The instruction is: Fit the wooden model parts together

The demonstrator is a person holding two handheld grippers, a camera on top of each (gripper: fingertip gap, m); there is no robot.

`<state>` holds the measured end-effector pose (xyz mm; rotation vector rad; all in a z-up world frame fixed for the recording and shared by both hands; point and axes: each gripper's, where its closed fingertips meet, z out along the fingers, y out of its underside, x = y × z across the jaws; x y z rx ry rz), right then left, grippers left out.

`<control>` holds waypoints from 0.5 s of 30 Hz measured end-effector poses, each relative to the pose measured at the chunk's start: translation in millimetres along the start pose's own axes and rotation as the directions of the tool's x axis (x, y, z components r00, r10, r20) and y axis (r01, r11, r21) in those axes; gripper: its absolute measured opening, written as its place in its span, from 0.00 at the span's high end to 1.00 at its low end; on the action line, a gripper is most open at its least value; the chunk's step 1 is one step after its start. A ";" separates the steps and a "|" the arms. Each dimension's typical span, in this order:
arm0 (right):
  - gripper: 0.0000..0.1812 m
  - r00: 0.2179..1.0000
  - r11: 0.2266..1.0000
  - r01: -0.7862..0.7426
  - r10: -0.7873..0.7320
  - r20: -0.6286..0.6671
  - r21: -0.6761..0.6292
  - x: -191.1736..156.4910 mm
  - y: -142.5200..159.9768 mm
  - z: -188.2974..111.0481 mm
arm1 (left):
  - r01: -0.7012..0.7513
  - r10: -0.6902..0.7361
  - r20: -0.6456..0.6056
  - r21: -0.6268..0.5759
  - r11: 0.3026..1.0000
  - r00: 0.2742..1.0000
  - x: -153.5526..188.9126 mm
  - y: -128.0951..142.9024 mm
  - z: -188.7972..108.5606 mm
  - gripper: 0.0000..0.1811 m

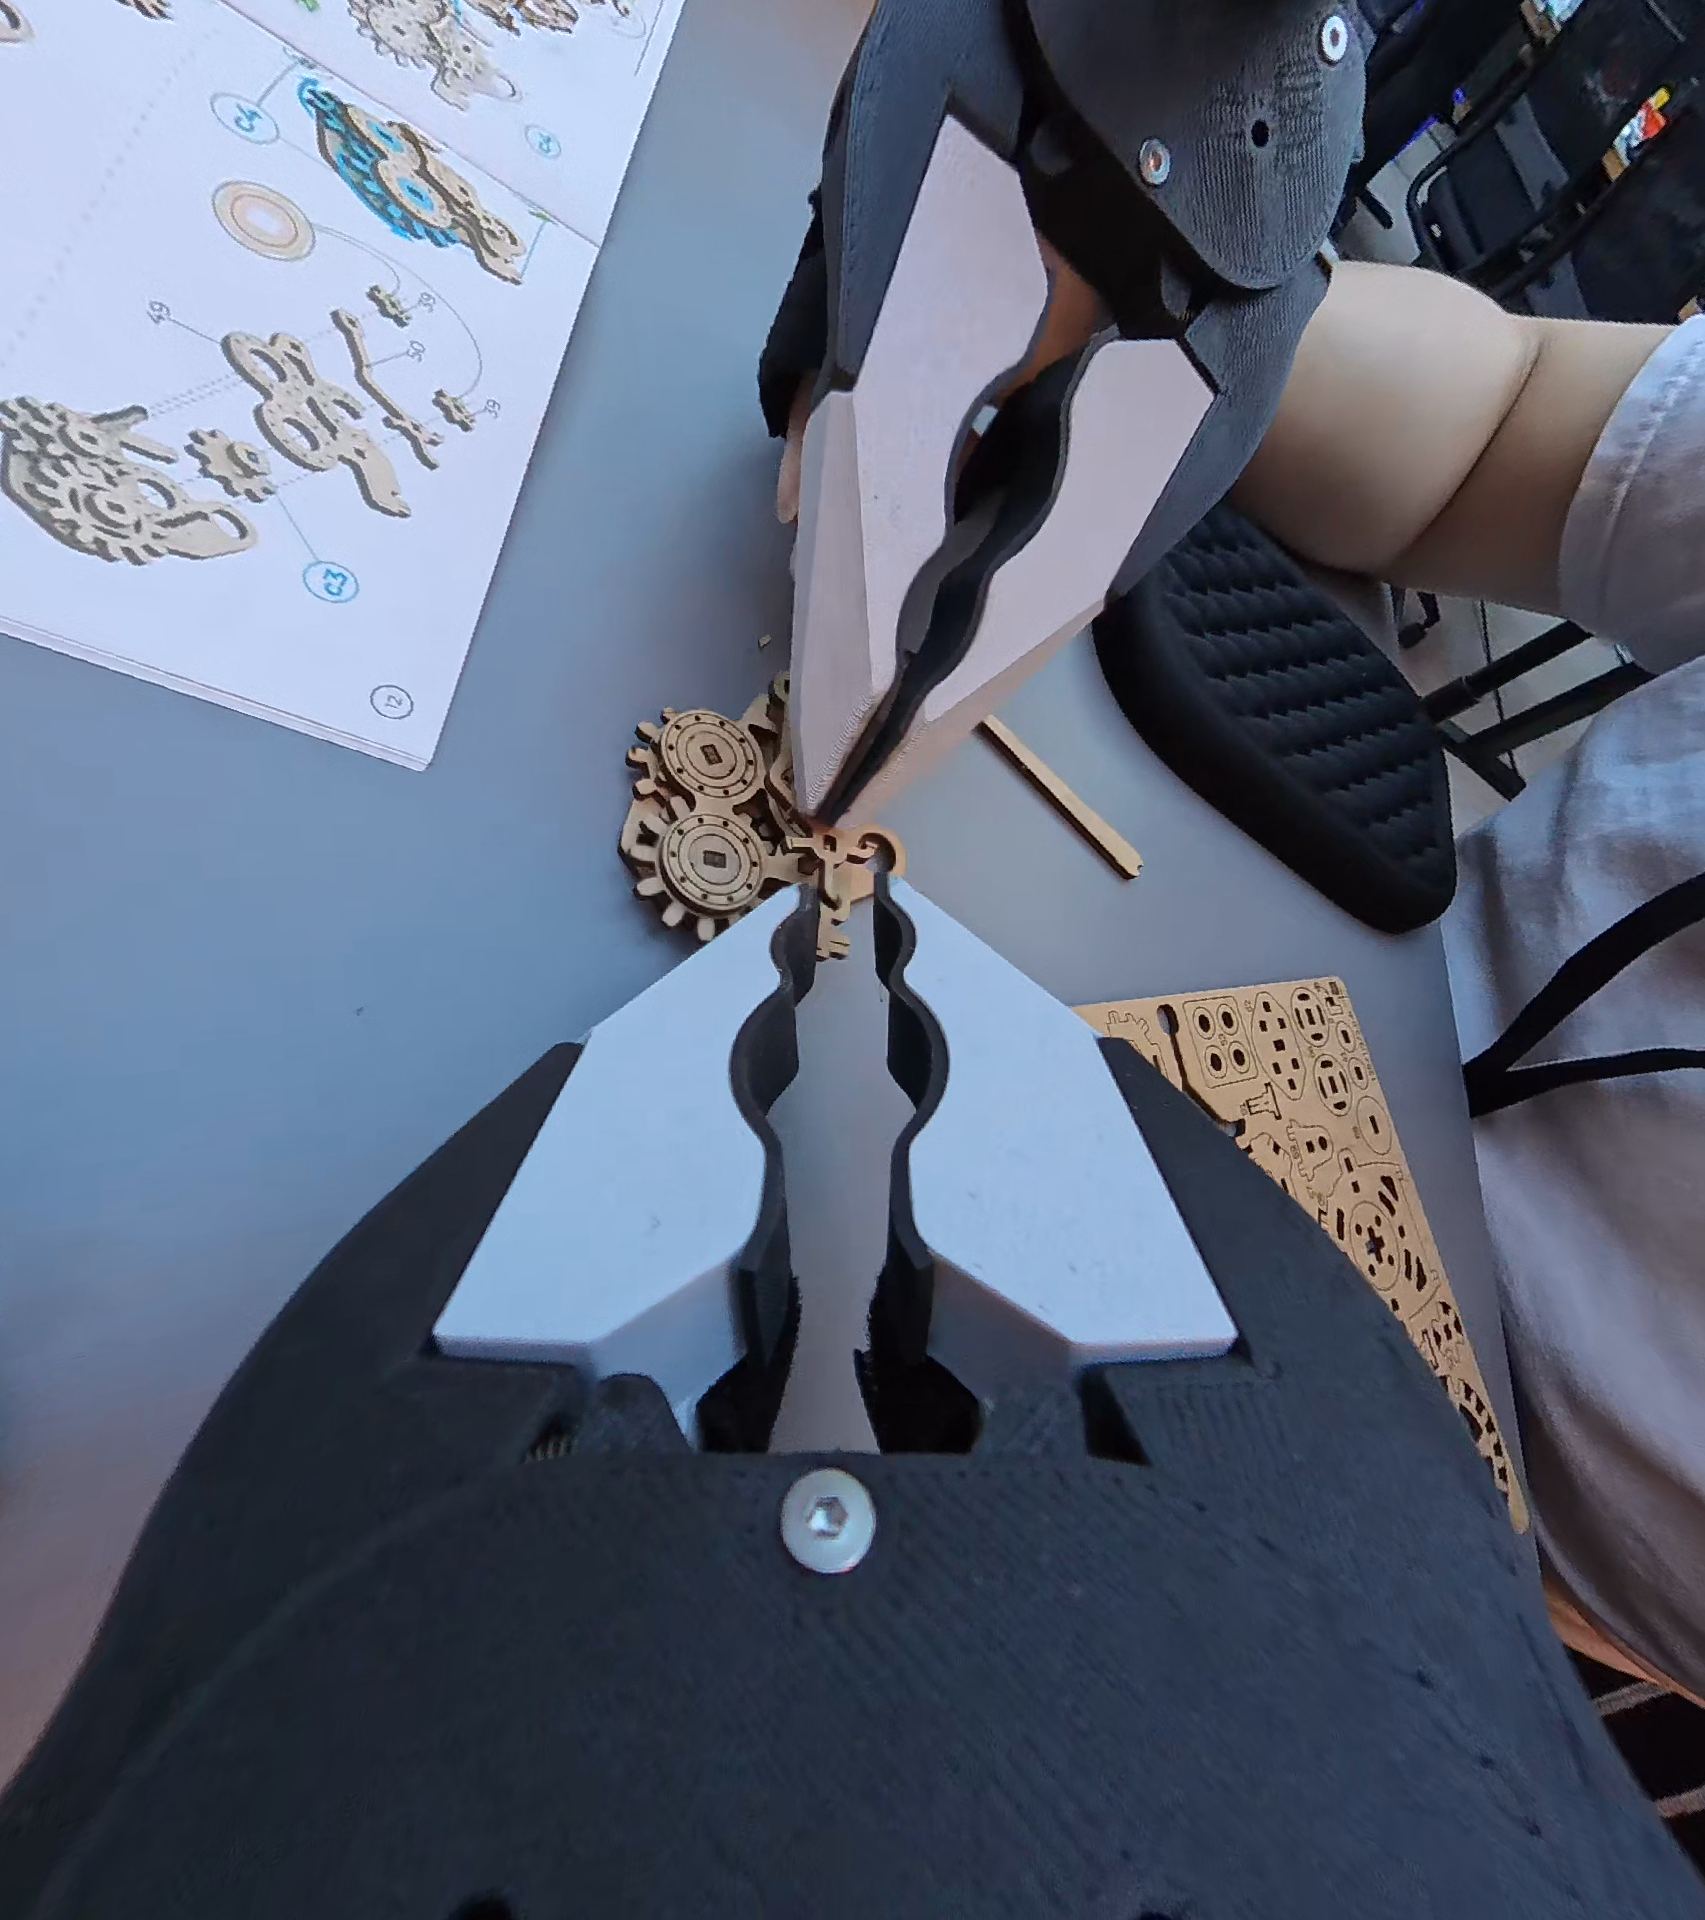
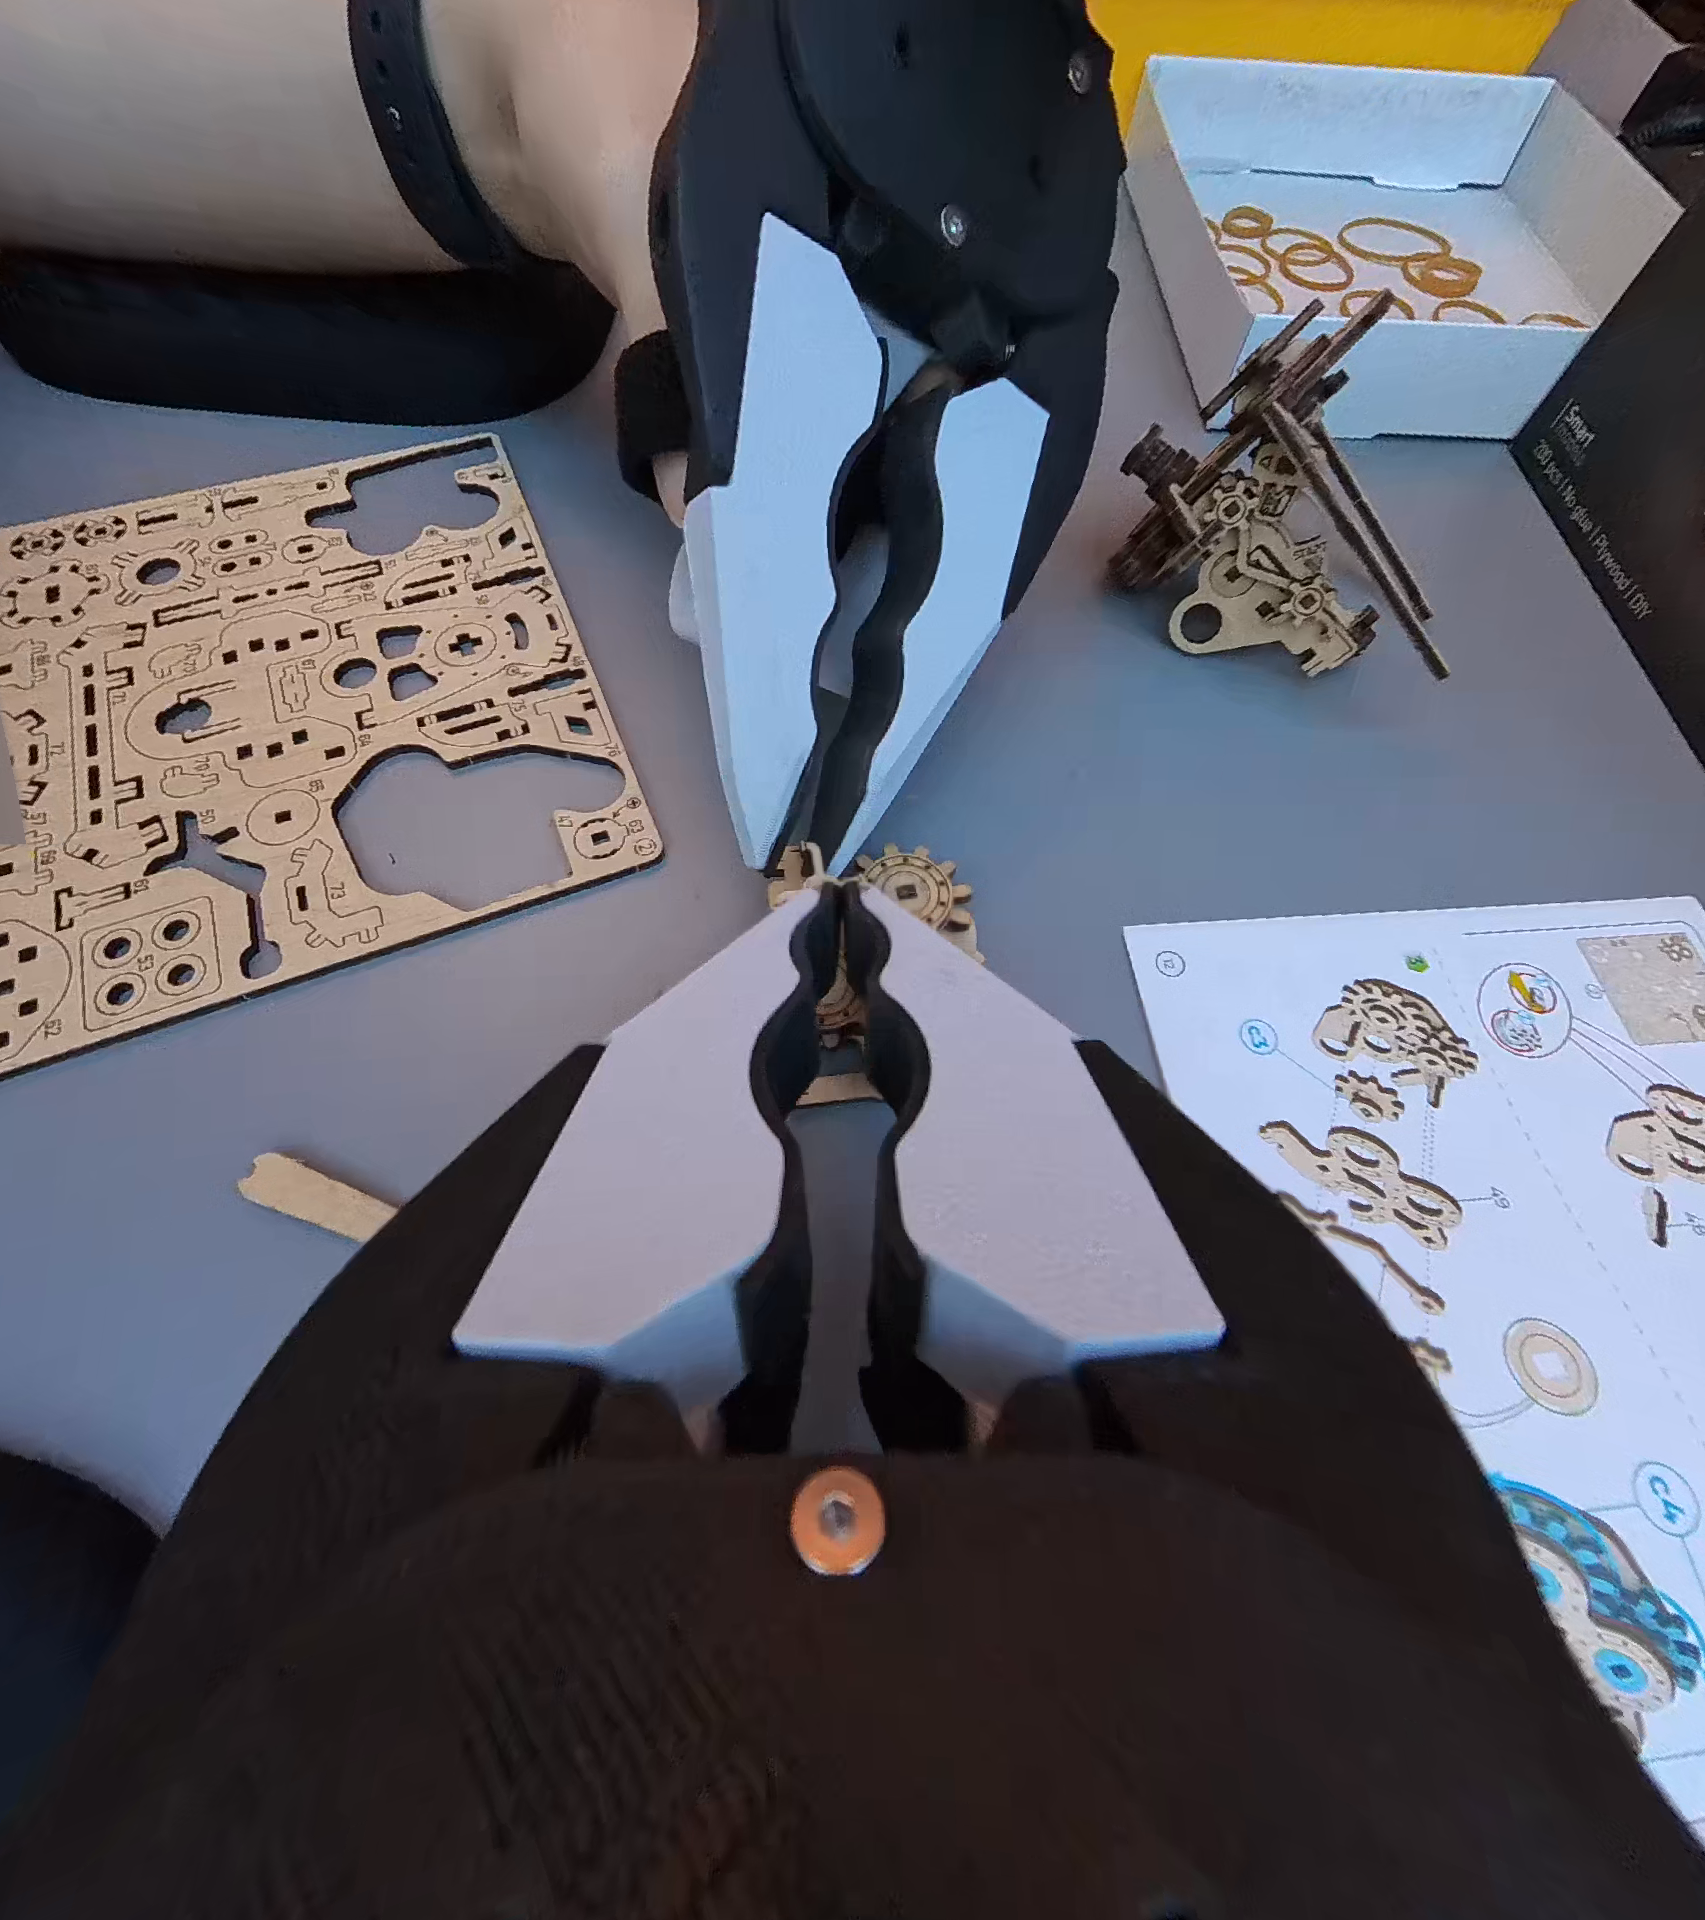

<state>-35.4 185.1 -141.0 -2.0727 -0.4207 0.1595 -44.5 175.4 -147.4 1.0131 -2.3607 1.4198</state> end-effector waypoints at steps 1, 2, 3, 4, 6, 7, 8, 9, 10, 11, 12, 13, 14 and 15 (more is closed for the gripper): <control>1.00 1.000 1.000 0.000 0.000 0.007 0.001 -1.0 -0.1 -0.2 | -0.001 0.001 -0.003 -0.001 1.000 1.000 0.7 0.2 0.9 0.96; 1.00 1.000 1.000 -0.002 0.002 0.009 0.001 -1.0 0.2 -0.5 | -0.002 0.002 -0.007 -0.002 1.000 1.000 1.4 0.3 1.5 0.96; 1.00 1.000 1.000 -0.004 0.004 0.014 0.002 -1.5 0.4 -0.9 | -0.004 0.004 -0.011 -0.002 1.000 1.000 2.2 0.5 2.0 0.96; 1.00 1.000 1.000 -0.004 0.003 0.020 0.003 -2.3 0.5 -1.3 | -0.005 0.005 -0.014 -0.003 1.000 1.000 2.8 0.7 2.4 0.96; 0.99 0.999 1.000 0.010 -0.010 0.034 0.007 -4.6 0.3 -3.1 | -0.008 0.008 -0.023 -0.007 1.000 1.000 4.4 1.4 3.3 0.96; 0.98 0.999 1.000 0.023 -0.023 0.046 0.001 -6.6 1.4 -5.0 | -0.009 0.009 -0.024 -0.010 1.000 1.000 4.7 1.8 3.4 0.96; 0.97 0.998 0.999 0.039 -0.039 0.056 -0.005 -8.1 2.9 -7.5 | -0.011 0.011 -0.021 -0.010 1.000 1.000 4.5 1.7 3.1 0.96; 0.97 0.997 0.998 0.055 -0.054 0.063 -0.008 -9.0 4.5 -10.0 | -0.013 0.012 -0.018 -0.010 1.000 1.000 4.1 1.8 2.6 0.96; 0.97 0.996 0.998 0.062 -0.061 0.061 -0.006 -8.4 5.8 -11.7 | -0.013 0.013 -0.009 -0.014 1.000 1.000 2.8 2.2 1.7 0.95; 0.98 0.997 0.998 0.058 -0.058 0.051 -0.002 -6.4 6.6 -12.2 | -0.014 0.014 0.000 -0.015 1.000 1.000 1.5 2.2 0.1 0.94; 0.98 0.997 0.999 0.052 -0.052 0.051 0.005 -6.1 6.5 -12.2 | -0.015 0.015 0.003 -0.009 1.000 1.000 1.3 1.1 -1.7 0.94; 0.98 0.998 0.999 0.048 -0.049 0.047 0.014 -5.3 5.4 -12.0 | -0.013 0.013 0.005 0.001 1.000 1.000 0.8 -0.7 -3.6 0.94; 0.98 0.998 0.999 0.046 -0.047 0.030 0.024 -2.9 3.4 -12.0 | -0.008 0.008 0.008 0.013 1.000 1.000 0.3 -2.7 -5.3 0.94; 0.99 0.999 0.998 0.043 -0.044 0.016 0.040 -0.9 0.1 -12.2 | -0.002 0.002 0.008 0.023 1.000 1.000 0.3 -4.6 -6.5 0.94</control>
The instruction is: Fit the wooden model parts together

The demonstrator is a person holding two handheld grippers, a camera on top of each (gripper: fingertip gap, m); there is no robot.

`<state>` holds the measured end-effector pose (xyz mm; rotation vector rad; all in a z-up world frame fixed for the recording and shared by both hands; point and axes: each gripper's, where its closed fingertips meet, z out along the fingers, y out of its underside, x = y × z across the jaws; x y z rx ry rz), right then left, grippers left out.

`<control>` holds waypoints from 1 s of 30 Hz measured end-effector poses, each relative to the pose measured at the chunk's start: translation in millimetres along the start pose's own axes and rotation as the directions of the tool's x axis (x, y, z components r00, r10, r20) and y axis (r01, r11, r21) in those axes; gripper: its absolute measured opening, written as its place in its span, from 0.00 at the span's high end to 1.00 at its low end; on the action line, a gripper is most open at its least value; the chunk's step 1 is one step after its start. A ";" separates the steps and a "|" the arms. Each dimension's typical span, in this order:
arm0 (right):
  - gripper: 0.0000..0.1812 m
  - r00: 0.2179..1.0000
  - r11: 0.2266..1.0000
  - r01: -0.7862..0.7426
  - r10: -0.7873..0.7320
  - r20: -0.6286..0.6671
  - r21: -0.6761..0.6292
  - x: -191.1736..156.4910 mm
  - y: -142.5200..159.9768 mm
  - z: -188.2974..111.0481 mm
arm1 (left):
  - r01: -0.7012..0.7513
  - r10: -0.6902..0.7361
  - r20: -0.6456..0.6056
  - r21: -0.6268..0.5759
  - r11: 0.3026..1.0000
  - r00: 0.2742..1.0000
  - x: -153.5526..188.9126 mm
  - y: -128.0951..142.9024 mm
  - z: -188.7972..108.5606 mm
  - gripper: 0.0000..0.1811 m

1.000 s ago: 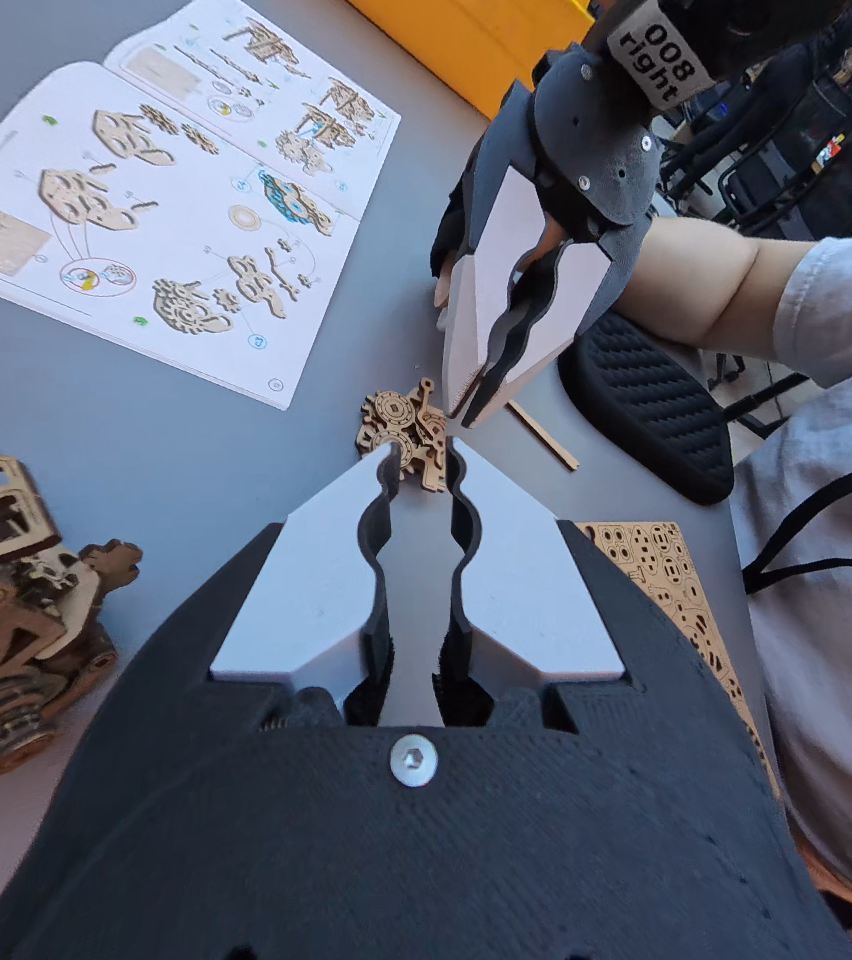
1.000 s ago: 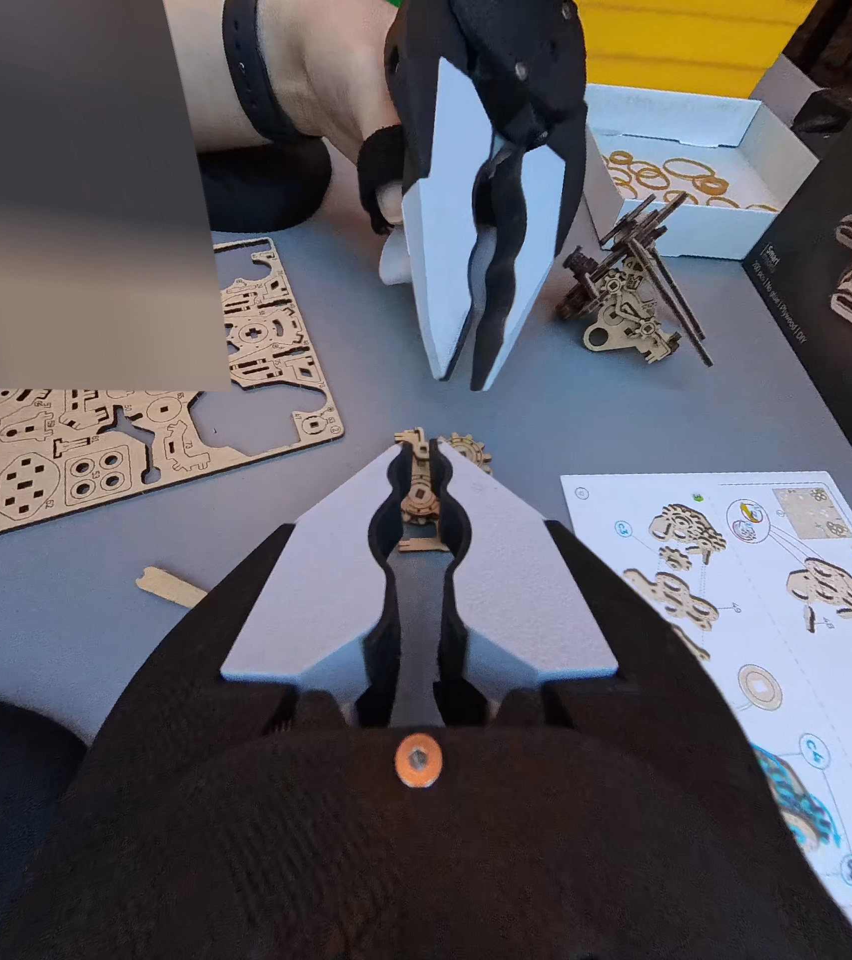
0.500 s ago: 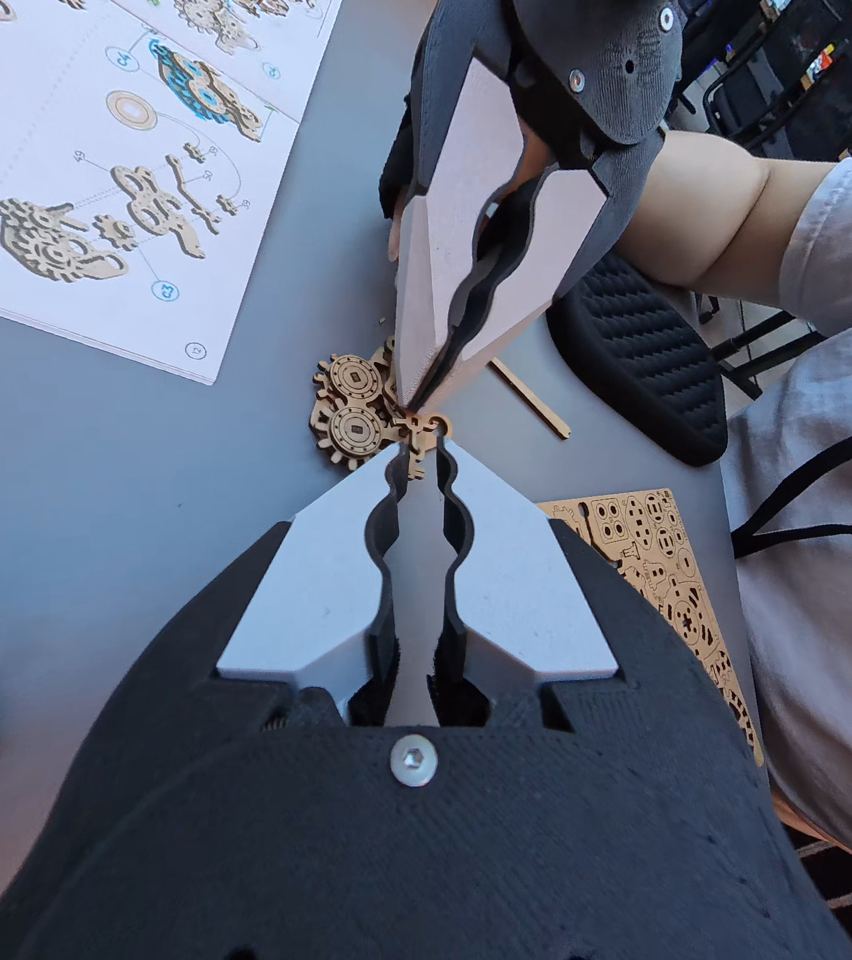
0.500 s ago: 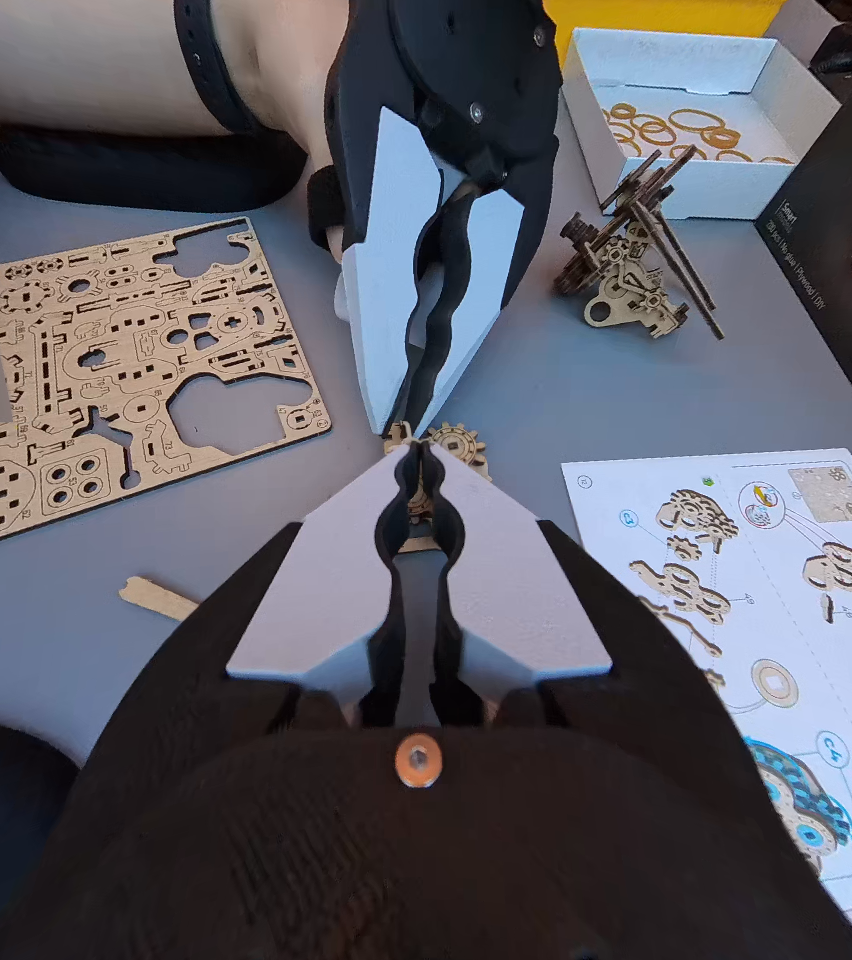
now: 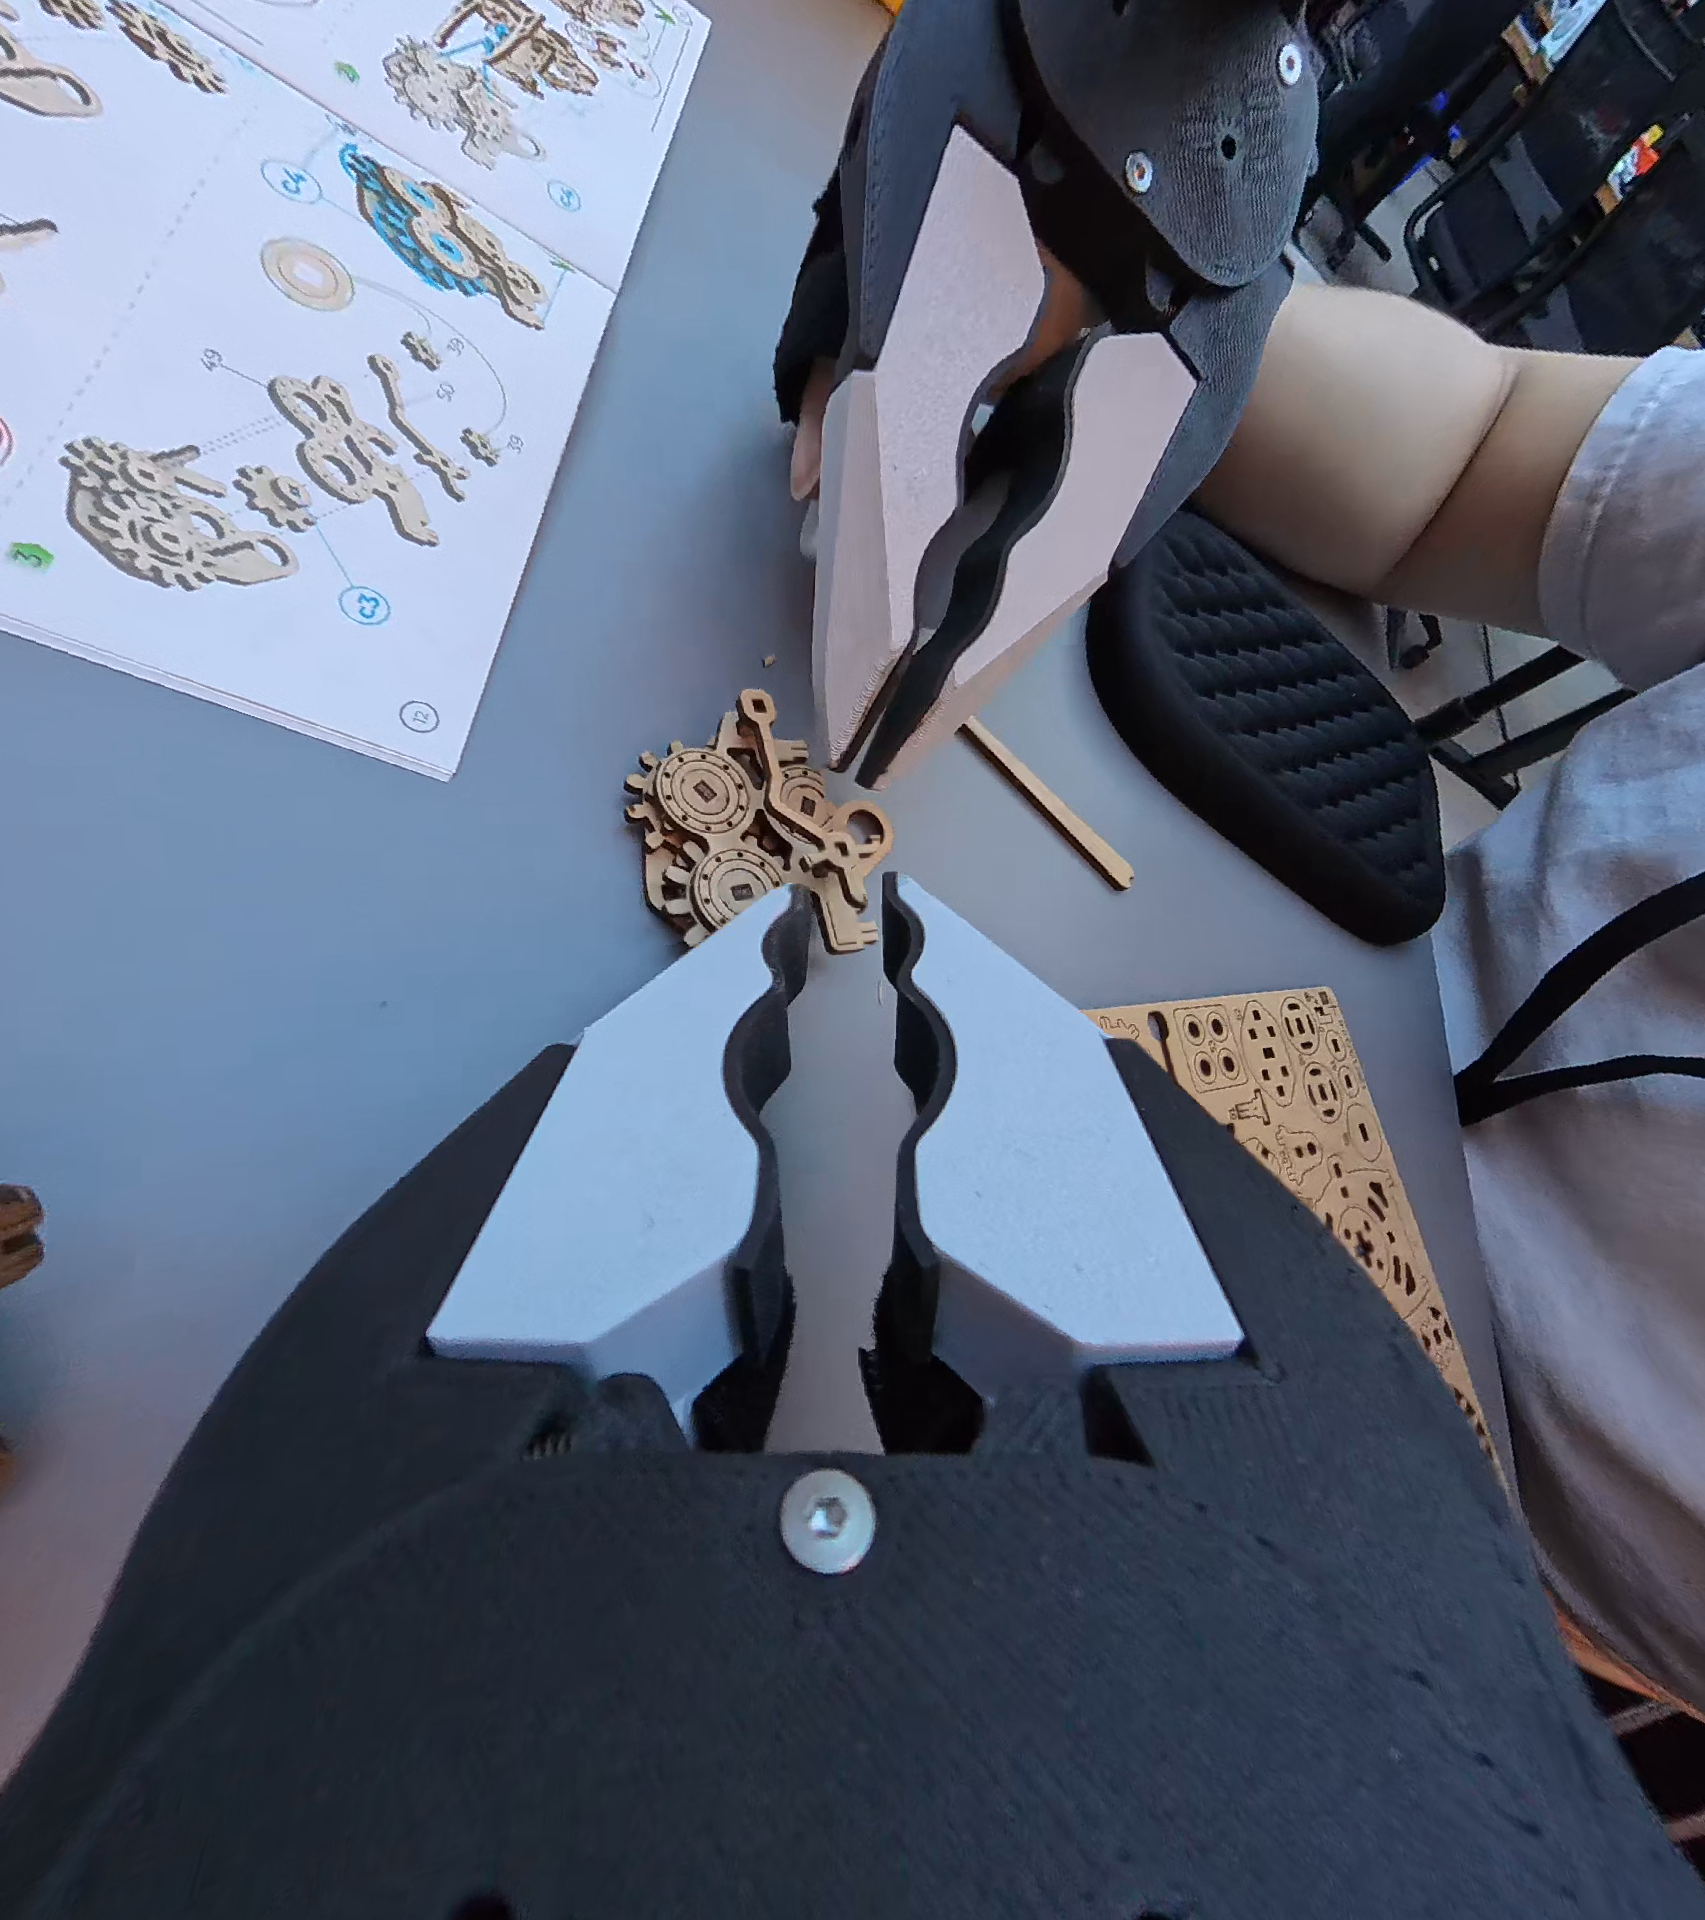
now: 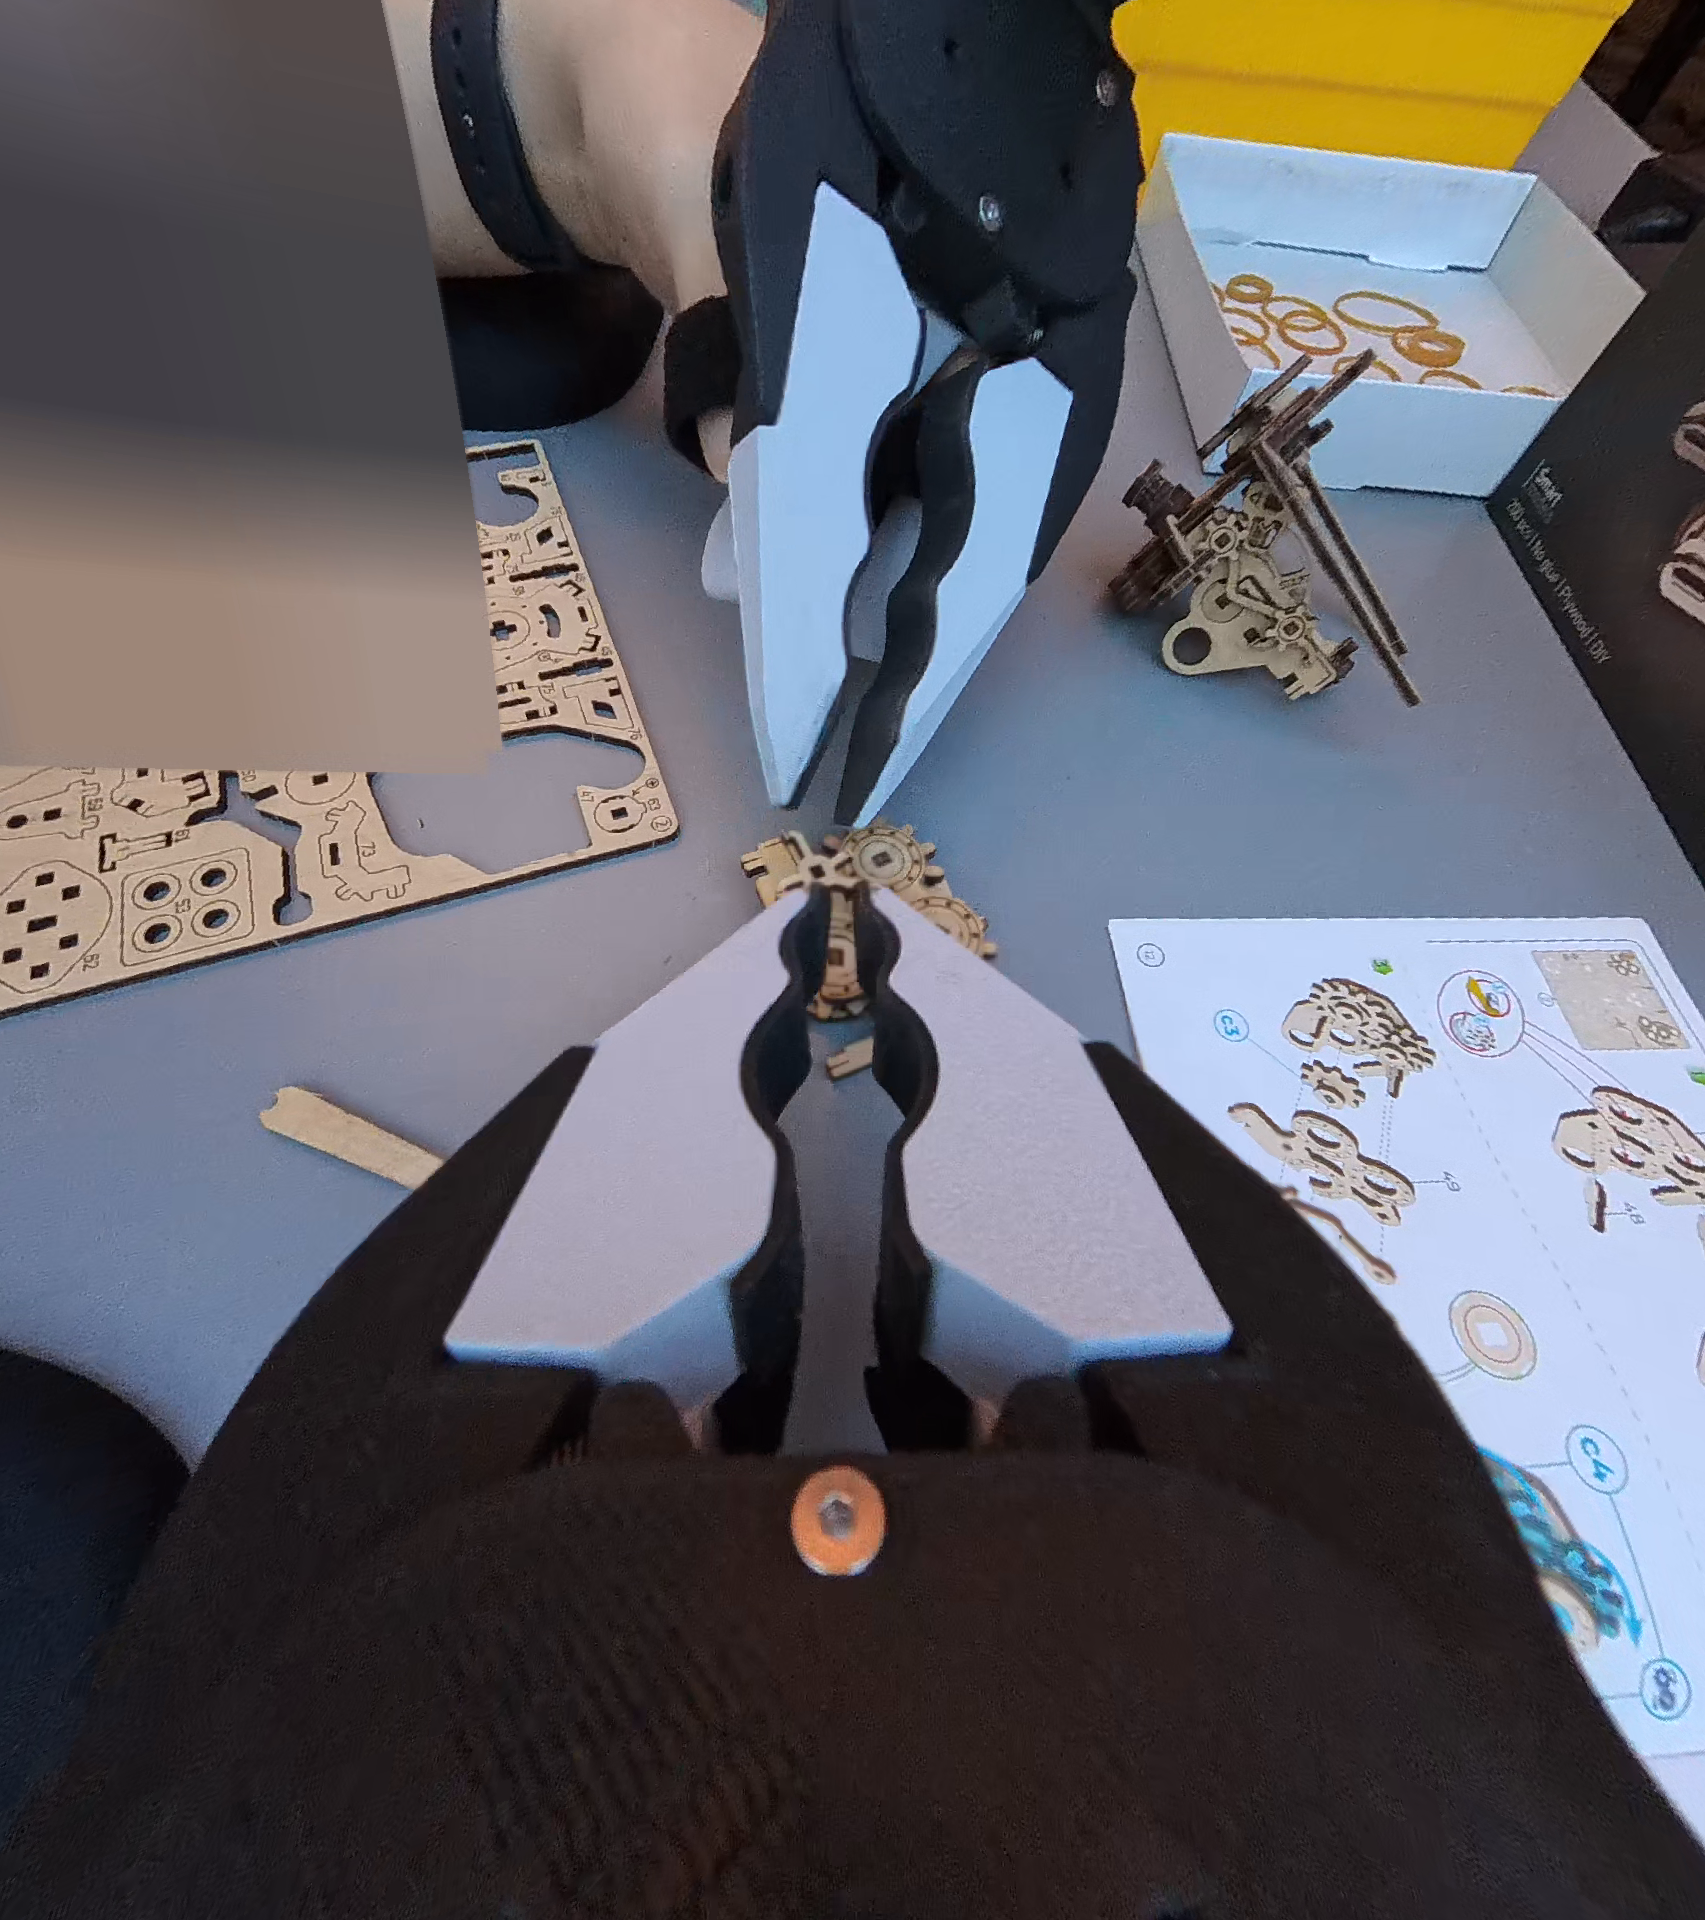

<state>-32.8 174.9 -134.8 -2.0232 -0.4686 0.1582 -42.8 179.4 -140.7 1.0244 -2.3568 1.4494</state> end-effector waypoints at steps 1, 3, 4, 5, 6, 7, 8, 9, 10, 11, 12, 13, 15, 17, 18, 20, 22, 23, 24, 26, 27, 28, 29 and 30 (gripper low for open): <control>0.99 1.000 1.000 -0.010 0.010 -0.008 0.017 1.3 -3.4 0.3 | 0.007 -0.007 -0.001 0.008 1.000 1.000 -0.1 -1.3 -0.5 0.94; 0.99 0.999 0.999 -0.030 0.031 -0.026 0.036 3.7 -7.6 2.1 | 0.029 -0.028 -0.015 0.008 1.000 0.999 1.0 -0.7 0.8 0.95; 0.99 0.999 0.999 -0.031 0.032 -0.021 0.038 2.4 -8.3 3.8 | 0.045 -0.044 -0.019 0.002 0.999 0.999 0.5 0.8 2.3 0.96; 1.00 0.999 0.999 -0.032 0.033 -0.005 0.032 -1.0 -7.7 6.0 | 0.057 -0.057 -0.022 -0.005 0.998 0.998 -0.1 2.3 3.7 0.96; 1.00 1.000 0.999 -0.031 0.031 0.002 0.019 -2.9 -6.3 8.2 | 0.065 -0.066 -0.028 -0.011 0.998 0.997 -0.1 3.8 4.9 0.96; 1.00 1.000 1.000 -0.021 0.021 -0.002 0.001 -3.4 -4.3 9.8 | 0.075 -0.076 -0.032 -0.017 0.997 0.997 -0.4 5.0 5.8 0.96; 1.00 1.000 1.000 -0.011 0.011 -0.002 -0.009 -4.5 -3.1 10.9 | 0.084 -0.084 -0.040 -0.019 0.996 0.996 -0.2 5.5 6.5 0.96; 1.00 1.000 1.000 -0.007 0.007 -0.001 -0.020 -5.0 -1.6 11.7 | 0.092 -0.093 -0.051 -0.019 0.996 0.994 0.8 5.6 7.2 0.97; 1.00 1.000 0.999 -0.005 0.005 -0.001 -0.041 -5.3 1.5 12.8 | 0.102 -0.103 -0.059 -0.020 0.995 0.993 1.2 5.9 7.9 0.98; 1.00 1.000 0.999 0.000 0.000 -0.002 -0.045 -5.7 1.9 13.3 | 0.113 -0.114 -0.065 -0.022 0.993 0.991 1.4 6.4 8.9 0.99; 1.00 1.000 0.999 0.006 -0.006 -0.005 -0.047 -5.8 2.1 13.3 | 0.121 -0.123 -0.073 -0.022 0.992 0.990 2.1 6.5 9.6 0.99; 1.00 1.000 0.999 0.007 -0.007 -0.004 -0.047 -5.9 2.4 13.1 | 0.133 -0.134 -0.082 -0.018 0.991 0.988 2.7 6.1 10.1 0.99; 1.00 1.000 0.999 0.003 -0.003 -0.002 -0.047 -5.8 2.5 13.0 | 0.150 -0.151 -0.094 -0.013 0.989 0.984 2.9 5.5 10.5 0.99; 1.00 1.000 0.999 0.003 -0.003 -0.002 -0.047 -5.8 2.5 12.9 | 0.158 -0.159 -0.101 -0.012 0.987 0.982 2.9 5.5 10.4 0.99; 1.00 1.000 0.999 0.003 -0.003 -0.003 -0.047 -5.7 2.5 13.0 | 0.162 -0.163 -0.104 -0.012 0.987 0.981 2.9 5.4 10.5 0.99; 1.00 1.000 0.999 0.009 -0.009 -0.008 -0.036 -5.4 0.6 12.1 | 0.171 -0.171 -0.105 -0.010 0.985 0.980 2.4 5.2 10.5 0.99; 1.00 0.999 1.000 0.015 -0.015 -0.032 0.003 -1.7 -7.7 8.7 | 0.179 -0.179 -0.107 -0.007 0.984 0.978 1.9 4.8 10.5 0.99; 1.00 0.999 0.999 0.022 -0.020 -0.047 0.025 0.3 -12.0 7.1 | 0.181 -0.181 -0.110 -0.007 0.983 0.977 1.8 4.7 10.5 0.99; 1.00 0.998 0.999 0.026 -0.025 -0.052 0.026 1.1 -12.4 7.0 | 0.187 -0.186 -0.113 -0.006 0.982 0.976 1.8 4.7 10.5 0.99; 1.00 1.000 0.999 0.002 -0.003 -0.024 -0.040 -1.2 1.7 13.5 | 0.200 -0.199 -0.121 -0.004 0.980 0.972 1.6 4.3 10.6 0.99; 1.00 1.000 0.999 -0.008 0.007 -0.020 -0.042 -1.2 1.4 14.1 | 0.206 -0.205 -0.125 -0.005 0.979 0.971 1.5 4.5 10.7 0.99; 1.00 1.000 1.000 -0.007 0.006 -0.027 -0.025 -0.8 -3.3 12.4 | 0.213 -0.211 -0.128 -0.004 0.977 0.969 1.5 4.3 10.6 0.99; 1.00 0.999 1.000 0.004 -0.004 -0.039 -0.006 -0.6 -8.1 10.2 | 0.215 -0.214 -0.129 -0.004 0.977 0.968 1.4 4.3 10.6 0.99; 1.00 0.999 1.000 0.013 -0.013 -0.044 -0.004 -0.6 -8.9 9.5 | 0.216 -0.215 -0.129 -0.004 0.976 0.968 1.4 4.2 10.6 0.99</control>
